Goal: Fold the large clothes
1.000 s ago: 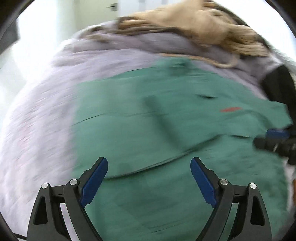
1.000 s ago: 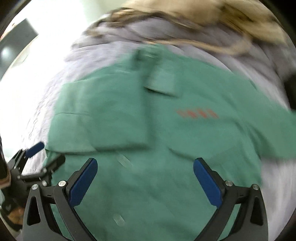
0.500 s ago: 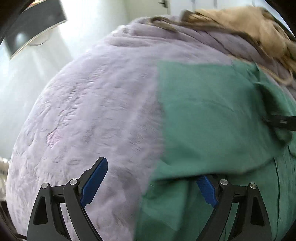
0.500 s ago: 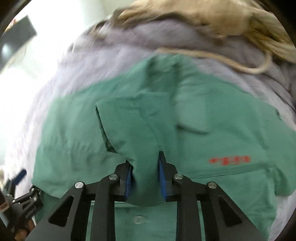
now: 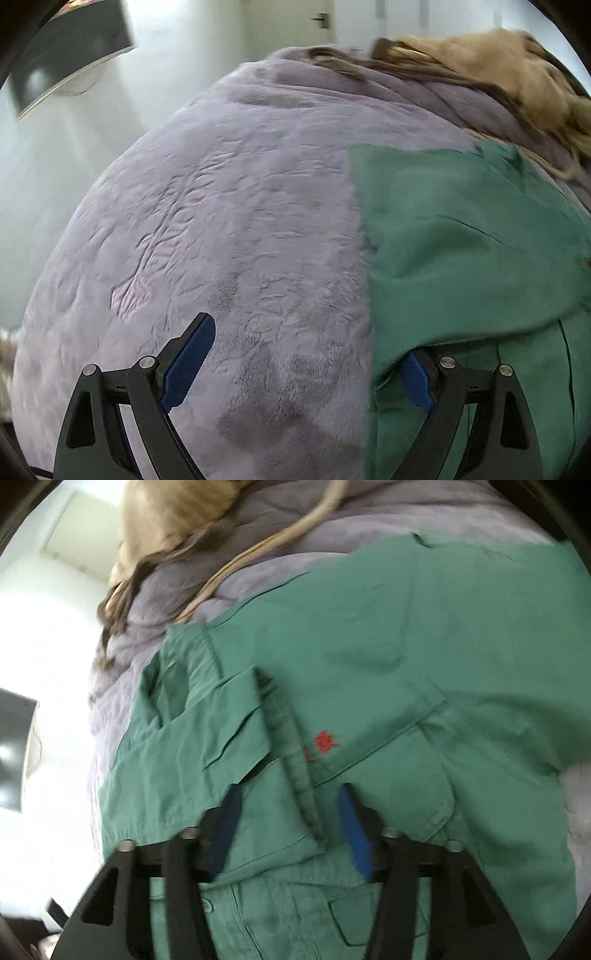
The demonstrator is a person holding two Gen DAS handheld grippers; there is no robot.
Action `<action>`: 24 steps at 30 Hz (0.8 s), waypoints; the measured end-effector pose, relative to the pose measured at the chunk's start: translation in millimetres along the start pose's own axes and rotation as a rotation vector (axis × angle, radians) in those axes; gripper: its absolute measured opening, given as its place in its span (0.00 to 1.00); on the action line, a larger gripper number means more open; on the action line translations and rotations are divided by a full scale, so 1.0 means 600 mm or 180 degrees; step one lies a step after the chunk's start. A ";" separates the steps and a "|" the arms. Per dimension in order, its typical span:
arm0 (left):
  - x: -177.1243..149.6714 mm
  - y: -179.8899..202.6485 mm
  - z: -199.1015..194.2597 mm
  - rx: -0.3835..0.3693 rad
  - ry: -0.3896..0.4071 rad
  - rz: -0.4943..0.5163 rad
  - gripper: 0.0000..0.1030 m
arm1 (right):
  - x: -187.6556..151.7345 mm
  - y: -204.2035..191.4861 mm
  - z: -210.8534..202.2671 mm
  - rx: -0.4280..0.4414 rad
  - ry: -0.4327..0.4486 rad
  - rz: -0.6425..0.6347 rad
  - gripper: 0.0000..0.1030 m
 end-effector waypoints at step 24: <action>0.158 0.028 0.206 -0.1009 -0.0782 -0.0431 0.89 | -0.314 -0.321 0.061 0.1740 -0.1225 0.0310 0.60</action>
Point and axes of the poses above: each gripper's, at about its wrist camera, not at the fingertips, and z roughly the way its jaws point, y to its right, x to its top, the point moved 1 cm from there along z, roughly the way its jaws point, and after that the axes turned 12 degrees about y, right-handed, at the moved point
